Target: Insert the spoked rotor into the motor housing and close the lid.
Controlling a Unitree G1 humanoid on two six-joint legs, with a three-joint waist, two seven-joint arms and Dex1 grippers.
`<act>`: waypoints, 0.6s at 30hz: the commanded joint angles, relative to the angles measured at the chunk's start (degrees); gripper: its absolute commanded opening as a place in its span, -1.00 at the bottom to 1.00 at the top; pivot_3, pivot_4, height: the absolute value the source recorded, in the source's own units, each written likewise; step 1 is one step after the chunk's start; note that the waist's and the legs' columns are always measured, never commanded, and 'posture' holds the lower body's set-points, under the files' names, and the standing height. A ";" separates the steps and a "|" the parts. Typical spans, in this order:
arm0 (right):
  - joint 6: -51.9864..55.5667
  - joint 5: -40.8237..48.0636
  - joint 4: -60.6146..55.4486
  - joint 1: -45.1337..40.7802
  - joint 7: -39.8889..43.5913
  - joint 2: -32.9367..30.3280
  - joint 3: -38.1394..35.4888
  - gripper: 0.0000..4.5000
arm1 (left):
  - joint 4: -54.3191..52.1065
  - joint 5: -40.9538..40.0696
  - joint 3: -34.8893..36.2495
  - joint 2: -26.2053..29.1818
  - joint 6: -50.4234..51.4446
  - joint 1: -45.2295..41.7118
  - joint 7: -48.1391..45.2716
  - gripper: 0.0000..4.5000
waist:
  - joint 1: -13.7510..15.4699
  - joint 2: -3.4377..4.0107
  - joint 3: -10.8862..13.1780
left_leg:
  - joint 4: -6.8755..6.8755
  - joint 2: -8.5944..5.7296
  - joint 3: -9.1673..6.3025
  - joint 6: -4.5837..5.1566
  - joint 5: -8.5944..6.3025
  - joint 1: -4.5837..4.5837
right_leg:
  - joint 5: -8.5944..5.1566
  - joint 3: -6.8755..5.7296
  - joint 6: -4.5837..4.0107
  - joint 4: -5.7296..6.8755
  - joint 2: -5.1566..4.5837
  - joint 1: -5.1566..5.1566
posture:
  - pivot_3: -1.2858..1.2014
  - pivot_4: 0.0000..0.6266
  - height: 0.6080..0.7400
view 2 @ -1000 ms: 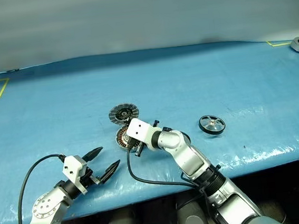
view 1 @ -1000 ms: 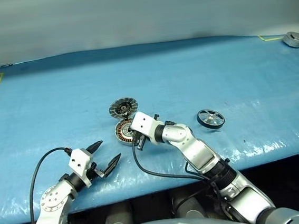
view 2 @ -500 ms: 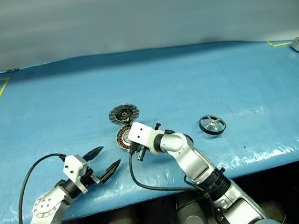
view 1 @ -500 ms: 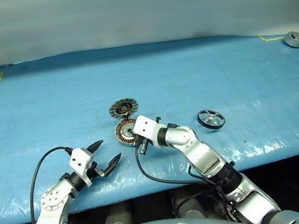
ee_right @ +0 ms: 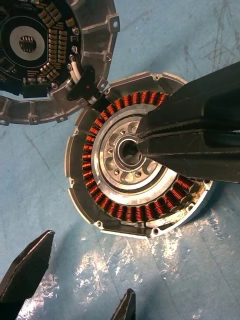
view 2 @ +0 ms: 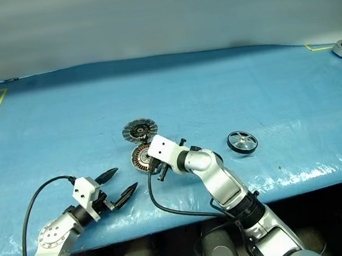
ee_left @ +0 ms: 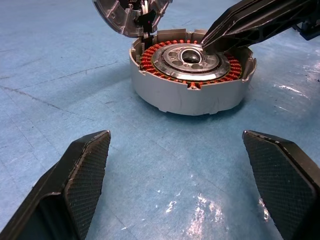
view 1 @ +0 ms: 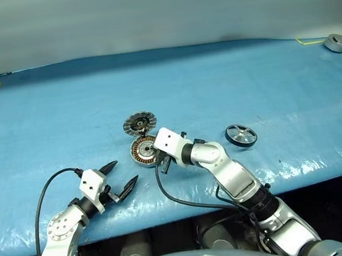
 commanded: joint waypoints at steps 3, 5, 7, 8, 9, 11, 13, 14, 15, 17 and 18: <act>-1.63 0.21 -2.06 -1.96 -0.54 0.86 -0.50 -0.98 | -0.96 0.31 0.26 -0.11 -1.46 0.09 0.08 1.00 | 0.00 0.00 0.01 | 0.00 0.00 0.00 0.00 0.00 0.00 | 0.00 0.00 0.00 0.00 0.00 0.00 | 0.03 -0.52 1.00; -2.21 -0.19 -1.74 -2.57 -0.07 0.54 0.28 -0.98 | -1.01 0.31 0.32 -0.06 -1.49 0.15 0.09 1.00 | 0.00 0.00 0.01 | 0.00 0.00 0.00 0.00 0.00 -0.01 | 0.00 0.00 0.00 0.00 0.00 -0.01 | 0.03 -0.52 1.00; -3.12 -0.77 -1.27 -3.24 0.65 -0.05 1.35 -0.98 | -1.02 0.34 0.30 -0.05 -1.52 0.20 0.10 1.00 | -0.01 0.00 0.02 | -0.01 0.00 0.00 0.00 0.00 0.00 | 0.00 0.00 0.00 0.00 0.00 -0.01 | 0.03 -0.52 1.00; -3.52 -0.95 -1.09 -3.50 1.07 -0.32 1.81 -0.98 | -1.01 0.36 0.28 -0.05 -1.54 0.21 0.09 1.00 | -0.01 0.00 0.02 | -0.01 0.00 0.00 0.00 0.00 0.00 | 0.00 0.00 0.00 0.00 0.00 -0.01 | 0.03 -0.52 1.00; -3.82 -1.08 -0.93 -3.71 1.44 -0.53 2.23 -0.98 | -1.02 0.35 0.27 -0.05 -1.52 0.22 0.09 1.00 | -0.01 0.00 0.02 | -0.02 0.00 0.00 0.00 0.00 -0.01 | 0.00 0.00 0.00 0.00 0.00 -0.01 | 0.03 -0.52 1.00; -4.31 -1.58 -0.57 -4.09 1.86 -0.90 3.08 -0.98 | -1.04 0.34 0.25 -0.07 -1.52 0.25 0.12 1.00 | -0.02 0.00 0.02 | -0.02 0.00 0.00 0.00 0.00 -0.01 | 0.00 0.00 -0.01 -0.01 0.00 -0.02 | 0.03 -0.52 1.00; -4.61 -1.94 -0.22 -4.29 2.05 -1.12 3.59 -0.98 | -1.08 0.36 0.22 -0.08 -1.51 0.30 0.14 1.00 | -0.02 0.00 0.02 | -0.02 0.00 0.00 0.00 0.00 -0.01 | 0.00 0.00 -0.01 0.00 0.00 -0.02 | 0.03 -0.52 1.00; -4.87 -2.23 0.07 -4.36 1.73 -1.07 3.71 -0.91 | -1.10 0.36 0.20 -0.10 -1.49 0.35 0.16 1.00 | -0.02 -0.01 0.02 | -0.02 0.00 0.00 0.00 0.00 -0.01 | 0.00 0.00 -0.01 0.00 0.00 -0.02 | 0.03 -0.52 1.00; -5.12 -2.58 0.39 -4.41 1.03 -0.84 3.61 -0.81 | -1.12 0.40 0.18 -0.12 -1.50 0.39 0.20 1.00 | -0.02 -0.01 0.02 | -0.02 0.00 0.00 0.00 0.00 -0.01 | 0.00 0.00 -0.01 0.00 0.00 -0.02 | 0.03 -0.52 1.00; -5.41 -3.08 0.93 -4.56 0.15 -0.53 3.38 -0.58 | -1.17 0.45 0.15 -0.14 -1.53 0.51 0.27 1.00 | -0.01 0.00 0.02 | -0.02 0.00 0.00 0.00 0.00 -0.01 | -0.01 0.00 -0.01 0.00 0.00 -0.02 | 0.03 -0.52 1.00; -5.52 -3.19 1.25 -4.67 0.00 -0.44 3.26 -0.58 | -1.14 0.50 0.13 -0.15 -1.58 0.55 0.30 1.00 | -0.01 -0.01 0.02 | -0.02 0.00 0.00 0.00 0.00 -0.01 | -0.01 0.00 -0.01 0.00 0.00 -0.02 | 0.03 -0.52 1.00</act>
